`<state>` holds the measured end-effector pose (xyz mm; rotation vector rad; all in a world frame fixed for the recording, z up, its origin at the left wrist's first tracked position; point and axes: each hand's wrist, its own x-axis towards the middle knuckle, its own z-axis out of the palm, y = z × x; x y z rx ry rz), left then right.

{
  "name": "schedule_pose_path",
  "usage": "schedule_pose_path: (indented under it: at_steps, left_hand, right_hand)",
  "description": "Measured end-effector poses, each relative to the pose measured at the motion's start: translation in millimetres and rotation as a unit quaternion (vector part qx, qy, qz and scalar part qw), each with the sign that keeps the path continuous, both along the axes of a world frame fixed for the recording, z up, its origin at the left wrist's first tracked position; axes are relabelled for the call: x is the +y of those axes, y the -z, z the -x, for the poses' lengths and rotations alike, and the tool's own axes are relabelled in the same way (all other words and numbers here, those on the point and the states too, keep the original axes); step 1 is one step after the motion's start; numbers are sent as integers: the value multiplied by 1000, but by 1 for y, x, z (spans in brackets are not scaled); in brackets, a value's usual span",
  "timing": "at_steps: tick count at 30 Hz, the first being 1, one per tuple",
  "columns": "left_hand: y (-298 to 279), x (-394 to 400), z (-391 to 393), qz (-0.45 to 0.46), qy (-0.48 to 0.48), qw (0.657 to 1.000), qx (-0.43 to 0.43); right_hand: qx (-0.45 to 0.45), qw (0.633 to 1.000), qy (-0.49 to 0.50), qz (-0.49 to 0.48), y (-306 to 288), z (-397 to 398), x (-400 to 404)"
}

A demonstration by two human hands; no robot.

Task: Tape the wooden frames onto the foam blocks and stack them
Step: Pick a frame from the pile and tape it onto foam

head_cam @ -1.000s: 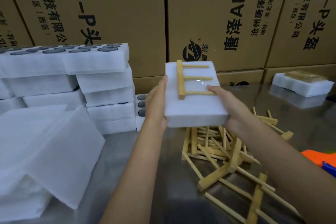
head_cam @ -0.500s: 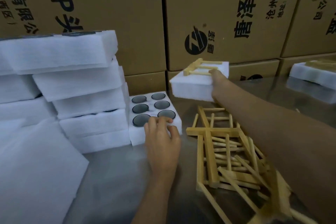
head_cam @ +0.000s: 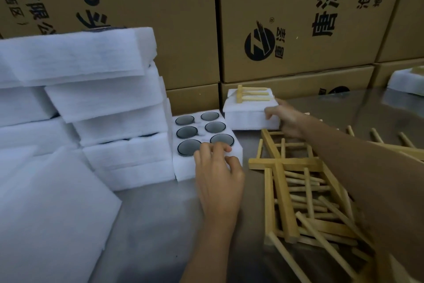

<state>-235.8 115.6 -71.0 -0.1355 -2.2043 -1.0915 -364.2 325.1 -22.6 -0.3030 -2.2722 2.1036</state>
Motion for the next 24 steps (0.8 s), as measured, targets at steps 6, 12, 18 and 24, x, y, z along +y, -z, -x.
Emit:
schedule_pose_path:
  at_steps: [6,12,18,24]
  left_hand:
    - [0,0,1,7,0,1000,-7]
    - [1,-2,1,15,6,1000,-9]
    - [-3,-3,-2,24,11,999,-23]
    - [-5,-6,-14,2,58,997,-49]
  right_hand:
    - [-32,938,241,-249,11,-4,19]
    - [-85,897,138,-411,5,-20,14]
    - [-92,861,-7,-500,0,-66,-5]
    - [-50,824,-59,-561,-39,-132,-28]
